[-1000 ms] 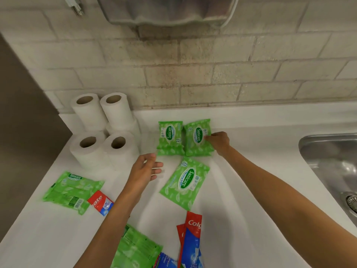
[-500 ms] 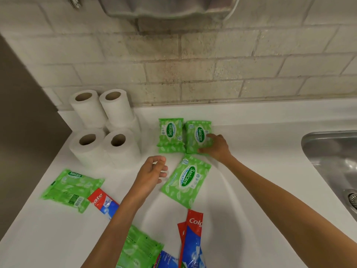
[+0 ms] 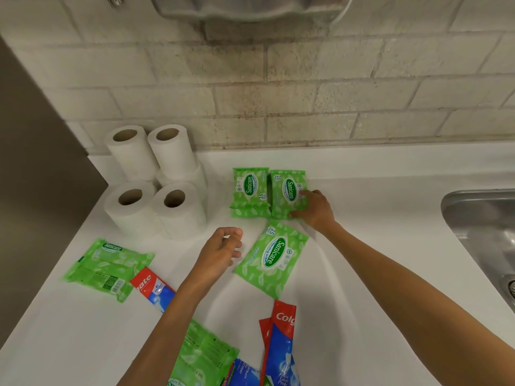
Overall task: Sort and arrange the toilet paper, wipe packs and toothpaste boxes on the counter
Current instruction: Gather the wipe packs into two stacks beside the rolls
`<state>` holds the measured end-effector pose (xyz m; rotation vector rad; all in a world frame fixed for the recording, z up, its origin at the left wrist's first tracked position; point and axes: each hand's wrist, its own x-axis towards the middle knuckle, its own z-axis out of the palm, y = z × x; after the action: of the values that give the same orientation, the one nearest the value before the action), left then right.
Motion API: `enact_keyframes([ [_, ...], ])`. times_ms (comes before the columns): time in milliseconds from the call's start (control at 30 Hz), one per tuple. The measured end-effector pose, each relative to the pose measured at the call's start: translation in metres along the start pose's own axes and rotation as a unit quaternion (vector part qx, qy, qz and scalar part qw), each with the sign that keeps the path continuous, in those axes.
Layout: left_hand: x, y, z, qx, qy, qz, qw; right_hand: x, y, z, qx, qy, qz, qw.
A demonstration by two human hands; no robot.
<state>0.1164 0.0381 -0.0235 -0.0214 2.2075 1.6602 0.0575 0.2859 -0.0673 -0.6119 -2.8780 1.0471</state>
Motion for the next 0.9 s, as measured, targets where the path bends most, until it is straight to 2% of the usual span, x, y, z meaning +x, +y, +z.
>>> enact_keyframes([
  [167, 0.007, -0.009, 0.009, 0.067, 0.011, 0.001, 0.998, -0.005, 0.001, -0.001, -0.004, -0.009, -0.002, 1.000],
  [300, 0.013, -0.019, 0.024, 0.176, 0.024, 0.018, 0.984, -0.014, 0.007, -0.006, 0.006, 0.013, -0.001, 1.000],
  [433, 0.019, -0.024, 0.046, 0.343, 0.048, 0.010, 0.938, -0.035, 0.015, -0.008, 0.043, 0.040, 0.008, 0.998],
  [533, 0.020, -0.019, 0.063, 0.423, 0.064, 0.005, 0.904, -0.051, 0.023, -0.007, 0.078, 0.042, 0.024, 0.996],
  [733, 0.022, -0.014, 0.080, 0.462, 0.061, -0.009, 0.885, -0.070, 0.027, -0.009, 0.121, 0.019, 0.034, 0.992],
  [900, 0.019, -0.011, 0.077, 0.435, 0.044, -0.032, 0.899, -0.075, 0.021, -0.014, 0.118, -0.027, 0.027, 0.992],
])
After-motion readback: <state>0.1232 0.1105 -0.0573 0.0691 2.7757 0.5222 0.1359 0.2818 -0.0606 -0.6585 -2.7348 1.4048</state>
